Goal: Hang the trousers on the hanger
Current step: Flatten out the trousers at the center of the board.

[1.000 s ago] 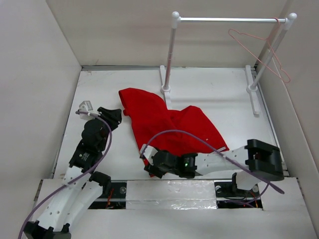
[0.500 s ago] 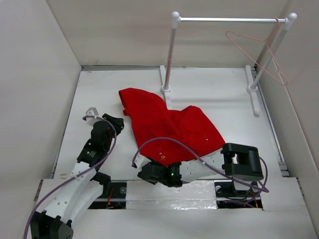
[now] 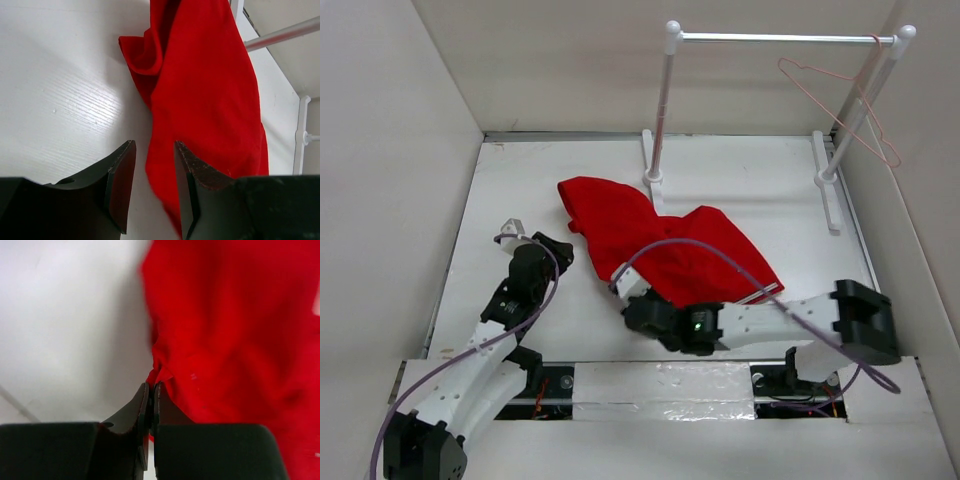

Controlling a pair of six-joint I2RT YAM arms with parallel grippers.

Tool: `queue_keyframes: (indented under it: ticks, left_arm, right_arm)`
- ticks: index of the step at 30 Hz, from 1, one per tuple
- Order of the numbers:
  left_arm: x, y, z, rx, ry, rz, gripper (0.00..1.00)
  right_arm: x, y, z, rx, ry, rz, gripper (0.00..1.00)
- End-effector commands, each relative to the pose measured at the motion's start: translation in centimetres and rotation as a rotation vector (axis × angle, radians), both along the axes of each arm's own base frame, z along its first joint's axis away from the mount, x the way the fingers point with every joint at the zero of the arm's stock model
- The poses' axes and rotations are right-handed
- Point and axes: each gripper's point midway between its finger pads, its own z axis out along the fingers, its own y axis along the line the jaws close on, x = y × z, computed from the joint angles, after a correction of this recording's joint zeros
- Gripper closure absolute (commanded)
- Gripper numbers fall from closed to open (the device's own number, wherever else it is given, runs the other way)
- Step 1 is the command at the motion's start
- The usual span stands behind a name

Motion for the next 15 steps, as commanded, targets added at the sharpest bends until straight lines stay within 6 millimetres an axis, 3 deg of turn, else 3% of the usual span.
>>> queue_keyframes:
  ticks: [1, 3, 5, 6, 7, 11, 13, 15]
  left_arm:
    - [0.5, -0.6, 0.1, -0.024, -0.03, -0.026, 0.67]
    - [0.5, -1.7, -0.2, -0.049, -0.035, -0.075, 0.66]
    - [0.4, -2.4, -1.8, -0.055, 0.002, -0.113, 0.67]
    - [0.5, -3.0, -1.8, -0.067, -0.002, -0.143, 0.67]
    - [0.4, -3.4, -3.0, -0.059, 0.03, -0.16, 0.68]
    - [0.4, -5.4, -4.0, -0.045, 0.051, -0.222, 0.67]
    - [0.5, -7.0, -3.6, -0.042, 0.038, -0.283, 0.61]
    - [0.5, -7.9, -4.7, -0.029, 0.072, -0.309, 0.56]
  right_arm:
    - [5.6, -4.0, 10.1, 0.122, -0.202, -0.179, 1.0]
    - [8.2, -6.3, 14.9, 0.199, -0.249, -0.219, 1.0]
    - [9.4, -7.3, 17.6, 0.273, -0.273, -0.214, 1.0]
    - [9.6, -7.2, 20.1, 0.343, -0.296, -0.169, 1.0]
    - [10.8, -8.2, 21.1, 0.359, -0.311, -0.195, 1.0]
    - [13.0, -10.5, 25.3, 0.381, -0.377, -0.257, 1.0]
    - [14.0, -11.3, 26.9, 0.388, -0.398, -0.27, 1.0]
    - [15.4, -12.7, 27.8, 0.393, -0.415, -0.296, 1.0]
